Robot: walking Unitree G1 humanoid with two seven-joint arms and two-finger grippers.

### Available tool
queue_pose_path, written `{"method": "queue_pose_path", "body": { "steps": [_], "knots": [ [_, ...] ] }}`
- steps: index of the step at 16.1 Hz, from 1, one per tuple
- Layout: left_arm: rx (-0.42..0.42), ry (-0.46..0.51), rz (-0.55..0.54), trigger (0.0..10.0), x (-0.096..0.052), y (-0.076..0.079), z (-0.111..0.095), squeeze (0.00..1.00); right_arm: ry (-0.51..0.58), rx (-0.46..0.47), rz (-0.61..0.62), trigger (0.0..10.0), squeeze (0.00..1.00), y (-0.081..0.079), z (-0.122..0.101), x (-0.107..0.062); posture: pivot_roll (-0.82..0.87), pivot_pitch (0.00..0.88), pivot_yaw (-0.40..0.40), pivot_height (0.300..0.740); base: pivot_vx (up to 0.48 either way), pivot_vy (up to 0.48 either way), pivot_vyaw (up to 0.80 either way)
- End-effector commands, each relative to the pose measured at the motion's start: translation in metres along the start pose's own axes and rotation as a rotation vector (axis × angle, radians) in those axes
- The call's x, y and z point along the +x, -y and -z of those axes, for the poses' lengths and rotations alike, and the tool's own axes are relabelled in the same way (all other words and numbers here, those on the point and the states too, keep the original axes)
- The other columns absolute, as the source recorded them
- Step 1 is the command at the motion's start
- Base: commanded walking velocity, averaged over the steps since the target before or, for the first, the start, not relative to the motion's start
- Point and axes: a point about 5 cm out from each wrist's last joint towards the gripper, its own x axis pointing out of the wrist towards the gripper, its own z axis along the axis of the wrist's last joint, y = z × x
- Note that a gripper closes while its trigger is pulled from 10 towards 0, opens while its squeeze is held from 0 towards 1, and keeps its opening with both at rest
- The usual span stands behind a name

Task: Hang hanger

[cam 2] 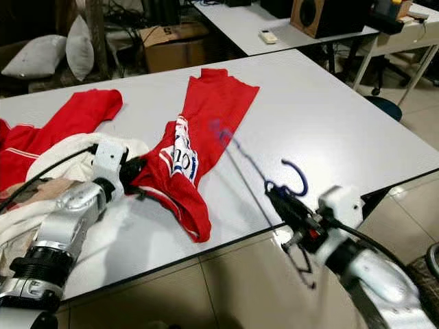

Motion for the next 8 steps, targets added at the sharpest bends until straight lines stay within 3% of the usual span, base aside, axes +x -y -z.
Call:
{"method": "queue_pose_path", "body": {
  "steps": [1,2,3,4,8],
  "knots": [
    [0.045,0.019,0.022,10.0,0.001,-0.001,-0.009,0.0,-0.012,-0.01,-0.006,10.0,0.0,0.003,-0.003,-0.004,-0.09,0.0,0.073,0.74,0.0,0.0,0.0],
    [0.054,0.029,0.062,10.0,-0.001,0.0,-0.011,0.0,-0.022,-0.013,0.008,10.0,0.0,0.005,-0.002,-0.005,-0.09,0.0,0.07,0.74,0.0,0.0,0.0],
    [0.099,0.028,0.115,10.0,-0.006,-0.003,-0.012,1.0,-0.017,0.011,0.004,10.0,0.0,0.006,-0.003,-0.003,-0.08,0.0,0.065,0.74,0.0,0.0,0.0],
    [0.157,0.024,0.14,10.0,-0.011,-0.007,-0.015,1.0,-0.024,0.027,-0.035,10.0,0.0,0.002,-0.005,-0.002,-0.07,0.0,0.063,0.74,0.0,0.0,0.0],
    [0.219,0.047,0.144,10.0,-0.019,-0.032,-0.029,1.0,-0.111,-0.007,-0.182,10.0,0.0,-0.008,-0.007,-0.004,-0.06,0.0,0.075,0.74,0.0,0.0,0.0]
  ]
}}
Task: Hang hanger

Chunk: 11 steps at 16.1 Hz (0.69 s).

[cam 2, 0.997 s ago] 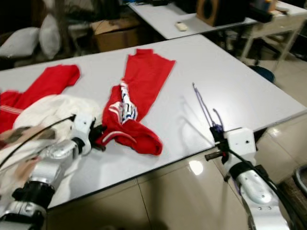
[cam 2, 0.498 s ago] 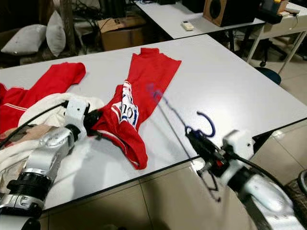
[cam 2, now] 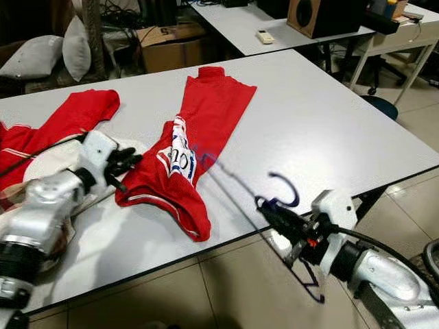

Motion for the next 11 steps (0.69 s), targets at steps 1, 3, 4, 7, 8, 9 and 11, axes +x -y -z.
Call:
{"method": "queue_pose_path", "body": {
  "steps": [1,3,4,7,8,9,11],
  "knots": [
    [0.016,0.017,0.016,10.0,-0.001,-0.007,-0.006,1.0,-0.014,-0.011,-0.035,10.0,0.0,-0.004,-0.003,-0.001,-0.06,0.0,0.074,0.74,0.0,0.0,0.0],
    [0.045,0.044,0.08,10.0,-0.008,-0.013,-0.013,0.0,-0.064,-0.046,-0.054,10.0,0.0,0.0,-0.008,-0.006,-0.06,0.0,0.071,0.74,0.0,0.0,0.0],
    [0.05,0.064,0.115,10.0,-0.01,-0.012,-0.016,0.0,-0.077,-0.056,-0.06,10.0,0.0,0.001,-0.009,-0.007,-0.06,0.0,0.071,0.74,0.0,0.0,0.0],
    [0.195,0.027,0.39,10.0,-0.019,0.013,-0.011,0.0,-0.146,-0.082,-0.071,10.0,0.0,0.004,-0.004,-0.009,-0.05,0.0,0.061,0.74,0.0,0.0,0.0],
    [0.263,-0.001,0.409,10.0,-0.015,0.019,-0.006,0.0,-0.156,-0.086,-0.08,10.0,0.0,0.003,-0.003,-0.007,-0.05,0.0,0.063,0.74,0.0,0.0,0.0],
    [0.294,-0.011,0.405,10.0,-0.012,0.022,-0.004,0.0,-0.161,-0.089,-0.084,10.0,0.0,0.002,-0.003,-0.006,-0.05,0.0,0.063,0.74,0.0,0.0,0.0],
    [0.412,-0.054,0.334,10.0,-0.001,0.021,0.0,0.0,-0.164,-0.093,-0.087,10.0,0.0,-0.001,-0.003,-0.005,-0.05,0.0,0.079,0.74,0.0,0.0,0.0]
  ]
}}
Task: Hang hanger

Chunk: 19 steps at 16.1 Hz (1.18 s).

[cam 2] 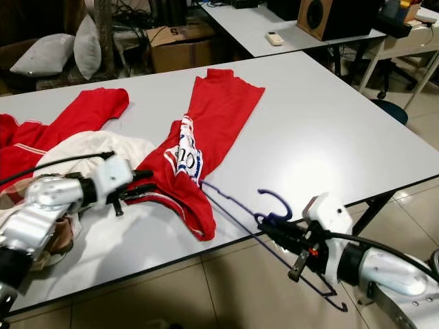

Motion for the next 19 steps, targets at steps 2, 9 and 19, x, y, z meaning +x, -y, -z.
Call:
{"method": "queue_pose_path", "body": {
  "steps": [2,9,19],
  "knots": [
    [0.056,-0.034,-0.027,10.0,0.002,-0.006,0.0,0.0,0.002,-0.022,-0.003,10.0,0.0,-0.004,-0.004,0.0,-0.05,0.0,0.084,0.74,0.0,0.0,0.0],
    [-0.116,0.144,0.073,10.0,0.002,0.005,-0.009,0.0,-0.002,-0.015,0.012,10.0,0.0,-0.005,-0.001,0.001,-0.05,0.0,0.095,0.74,0.0,0.0,0.0],
    [0.045,-0.089,-0.004,10.0,0.002,0.004,0.019,0.0,-0.016,-0.031,-0.004,10.0,0.0,-0.007,0.0,0.009,-0.05,0.0,0.092,0.74,0.0,0.0,0.0]
  ]
}}
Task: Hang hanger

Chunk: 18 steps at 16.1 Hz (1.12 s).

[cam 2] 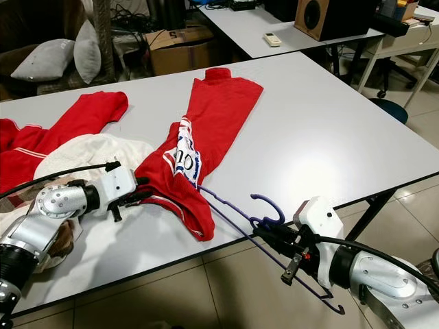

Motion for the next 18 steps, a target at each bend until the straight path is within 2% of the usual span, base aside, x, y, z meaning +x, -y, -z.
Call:
{"method": "queue_pose_path", "body": {
  "steps": [1,6,7,10,12,18],
  "knots": [
    [0.042,-0.02,-0.01,10.0,-0.002,-0.006,-0.001,0.0,0.007,-0.014,-0.005,10.0,0.0,-0.001,-0.003,0.002,-0.05,0.0,0.092,0.74,0.0,0.0,0.0],
    [0.058,-0.044,-0.121,10.0,-0.008,-0.014,0.004,0.0,0.011,-0.016,0.002,10.0,0.0,-0.001,-0.003,0.003,-0.05,0.0,0.097,0.74,0.0,0.0,0.0],
    [0.037,-0.058,-0.138,10.0,-0.011,-0.013,0.007,0.0,0.014,-0.015,0.002,10.0,0.0,-0.001,-0.003,0.004,-0.04,0.0,0.097,0.74,0.0,0.0,0.0],
    [0.046,-0.078,-0.117,10.0,-0.01,-0.004,0.013,0.0,0.026,-0.016,-0.005,10.0,0.0,-0.002,-0.004,0.008,-0.04,0.0,0.099,0.74,0.0,0.0,0.0],
    [0.023,-0.077,-0.087,10.0,-0.006,0.005,0.014,0.0,0.027,-0.019,-0.004,10.0,0.0,-0.001,-0.004,0.008,-0.04,0.0,0.098,0.74,0.0,0.0,0.0],
    [0.034,-0.117,-0.147,10.0,-0.003,0.004,0.015,0.0,0.033,-0.025,-0.005,10.0,0.0,-0.002,-0.005,0.01,-0.04,0.0,0.094,0.74,0.0,0.0,0.0]
  ]
}}
